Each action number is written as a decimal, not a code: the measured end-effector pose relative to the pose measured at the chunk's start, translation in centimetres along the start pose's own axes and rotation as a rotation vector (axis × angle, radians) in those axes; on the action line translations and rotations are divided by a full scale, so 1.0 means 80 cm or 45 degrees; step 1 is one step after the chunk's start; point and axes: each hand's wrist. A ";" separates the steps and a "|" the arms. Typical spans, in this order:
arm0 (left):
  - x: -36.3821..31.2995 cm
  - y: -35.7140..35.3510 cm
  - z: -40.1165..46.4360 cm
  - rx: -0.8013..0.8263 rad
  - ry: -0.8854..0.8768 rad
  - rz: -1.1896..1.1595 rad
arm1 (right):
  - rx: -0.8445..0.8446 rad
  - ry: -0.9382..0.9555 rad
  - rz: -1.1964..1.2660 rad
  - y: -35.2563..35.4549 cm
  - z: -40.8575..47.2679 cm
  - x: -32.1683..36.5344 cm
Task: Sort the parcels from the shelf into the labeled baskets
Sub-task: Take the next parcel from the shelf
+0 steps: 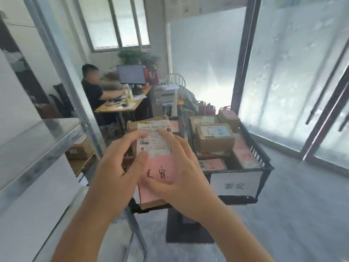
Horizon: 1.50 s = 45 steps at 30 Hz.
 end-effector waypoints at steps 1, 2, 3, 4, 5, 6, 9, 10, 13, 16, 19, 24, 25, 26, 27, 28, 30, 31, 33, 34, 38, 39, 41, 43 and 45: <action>0.006 -0.015 0.012 0.057 -0.028 -0.033 | -0.044 -0.025 -0.037 0.000 0.006 -0.010; 0.011 -0.029 0.022 0.108 -0.058 -0.048 | -0.082 -0.047 -0.057 0.000 0.011 -0.019; 0.013 -0.043 0.032 0.159 -0.073 -0.068 | -0.116 -0.071 -0.074 0.002 0.016 -0.027; 0.014 -0.057 0.040 0.215 -0.074 -0.109 | -0.150 -0.098 -0.101 0.005 0.021 -0.036; 0.017 -0.070 0.048 0.262 -0.068 -0.160 | -0.187 -0.119 -0.146 0.010 0.025 -0.044; 0.019 -0.084 0.054 0.300 -0.064 -0.194 | -0.230 -0.135 -0.202 0.014 0.028 -0.052; 0.023 -0.131 0.075 0.422 -0.044 -0.200 | -0.368 -0.186 -0.344 0.029 0.042 -0.073; 0.020 -0.148 0.082 0.461 -0.035 -0.206 | -0.402 -0.203 -0.385 0.035 0.048 -0.083; 0.008 -0.200 0.101 0.560 0.006 -0.268 | -0.452 -0.258 -0.494 0.060 0.069 -0.112; -0.003 -0.259 0.123 0.643 0.162 -0.490 | -0.530 -0.330 -0.618 0.106 0.095 -0.154; -0.006 -0.324 0.152 0.660 0.256 -0.584 | -0.632 -0.439 -0.694 0.171 0.131 -0.213; 0.015 -0.430 0.207 0.617 0.105 -0.253 | -0.618 -0.564 -0.798 0.251 0.205 -0.307; 0.023 -0.448 0.219 0.599 0.071 -0.168 | -0.579 -0.589 -0.804 0.255 0.219 -0.324; 0.032 -0.466 0.230 0.567 0.036 -0.086 | -0.533 -0.601 -0.811 0.256 0.232 -0.342; 0.042 -0.481 0.237 0.526 -0.001 0.002 | -0.484 -0.604 -0.815 0.254 0.242 -0.358; 0.055 -0.500 0.244 0.493 -0.032 0.090 | -0.439 -0.604 -0.810 0.252 0.254 -0.376; 0.079 -0.536 0.250 0.511 -0.046 0.297 | -0.353 -0.612 -0.813 0.249 0.277 -0.413; 0.091 -0.551 0.250 0.535 -0.061 0.416 | -0.304 -0.622 -0.835 0.246 0.286 -0.430; 0.111 -0.571 0.248 0.542 -0.115 0.602 | -0.208 -0.645 -0.856 0.239 0.299 -0.459; 0.118 -0.576 0.246 0.524 -0.135 0.644 | -0.174 -0.653 -0.845 0.235 0.303 -0.472; 0.128 -0.578 0.244 0.492 -0.172 0.704 | -0.123 -0.658 -0.849 0.217 0.315 -0.511; 0.129 -0.578 0.244 0.489 -0.180 0.711 | -0.125 -0.658 -0.851 0.214 0.318 -0.516; 0.127 -0.579 0.245 0.478 -0.195 0.724 | -0.128 -0.640 -0.855 0.210 0.322 -0.523; 0.126 -0.581 0.246 0.468 -0.188 0.745 | -0.126 -0.611 -0.855 0.210 0.321 -0.527; 0.126 -0.582 0.246 0.469 -0.174 0.750 | -0.121 -0.589 -0.824 0.213 0.318 -0.527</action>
Point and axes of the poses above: each hand's wrist, its own z-axis towards the middle knuckle, its own y-axis out of the back of the hand, x = y × z, and after that the axes turned 12 degrees about -x, right-handed
